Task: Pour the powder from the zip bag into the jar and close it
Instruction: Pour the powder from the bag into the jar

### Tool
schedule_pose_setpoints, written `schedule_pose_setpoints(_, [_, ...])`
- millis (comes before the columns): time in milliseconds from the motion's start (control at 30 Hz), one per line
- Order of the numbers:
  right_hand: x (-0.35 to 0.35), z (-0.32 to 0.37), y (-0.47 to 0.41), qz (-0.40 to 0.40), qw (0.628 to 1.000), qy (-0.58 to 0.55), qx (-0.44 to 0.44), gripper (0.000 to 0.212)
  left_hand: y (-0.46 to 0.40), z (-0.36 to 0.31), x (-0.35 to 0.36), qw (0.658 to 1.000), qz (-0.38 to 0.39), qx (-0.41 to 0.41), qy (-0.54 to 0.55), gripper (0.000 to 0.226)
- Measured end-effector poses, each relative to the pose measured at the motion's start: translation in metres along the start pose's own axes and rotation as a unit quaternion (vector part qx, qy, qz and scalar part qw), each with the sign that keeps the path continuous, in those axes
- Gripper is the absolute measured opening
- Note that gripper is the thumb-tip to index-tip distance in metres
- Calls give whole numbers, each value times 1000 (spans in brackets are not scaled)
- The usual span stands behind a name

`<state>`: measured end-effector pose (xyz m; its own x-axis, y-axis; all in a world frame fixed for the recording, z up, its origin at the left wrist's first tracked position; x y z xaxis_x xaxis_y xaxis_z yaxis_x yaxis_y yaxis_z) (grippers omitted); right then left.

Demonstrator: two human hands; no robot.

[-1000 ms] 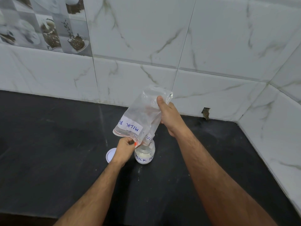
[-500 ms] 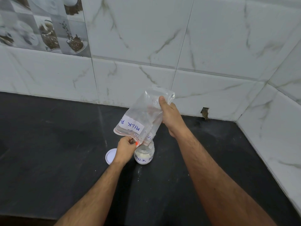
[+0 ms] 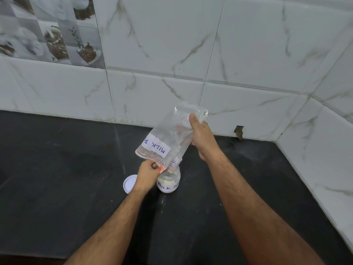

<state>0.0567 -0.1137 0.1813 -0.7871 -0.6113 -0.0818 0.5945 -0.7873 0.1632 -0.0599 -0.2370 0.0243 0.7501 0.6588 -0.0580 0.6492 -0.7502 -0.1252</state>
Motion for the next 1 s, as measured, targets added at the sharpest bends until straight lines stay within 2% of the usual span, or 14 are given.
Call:
schedule_pose_setpoints(133, [-10,-5,-2,-15,1000,-24,8,39,3,-6,0,1000,2,4,-11,41])
schedule_pose_setpoints(267, [-20,-10,-6,-18,998,-50,28,38,2,-11,-3,999,-11,10,-29,34])
schedule_pose_setpoints(433, [-34,-29,-12,-50,995,-73,48,23,2,-31,6,995,-7,46,-84,31])
schedule_pose_setpoints(600, [-47,-74,-19,-75,972,-172,138,31,5,-44,12,992,7,75,-97,40])
schedule_pose_setpoints(667, [-51,-94,-20,-80,952,-233,180,25,5,-42,12,994,20,70,-77,49])
schedule_pose_setpoints(733, [-55,-109,-20,-85,933,-285,205,26,4,-38,11,999,19,49,7,58])
schedule_pose_setpoints(833, [-62,-120,-19,-86,915,-328,216,29,1,-32,2,992,-36,2,124,54])
schedule_pose_setpoints(1000, [-76,-128,-18,-88,901,-366,216,35,-10,-28,-13,990,-108,-52,81,58])
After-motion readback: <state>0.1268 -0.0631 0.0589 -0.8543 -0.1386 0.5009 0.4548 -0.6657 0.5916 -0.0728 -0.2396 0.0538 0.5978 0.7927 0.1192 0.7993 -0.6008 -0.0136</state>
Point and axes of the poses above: each hand's wrist, its own y-axis away from the middle knuckle, its own x-axis out of the palm, z = x × y, the point moved 8 cm from there along -y, towards the middle knuckle, and after that the axes turned 9 degrees about x, right-handed, at the moved point
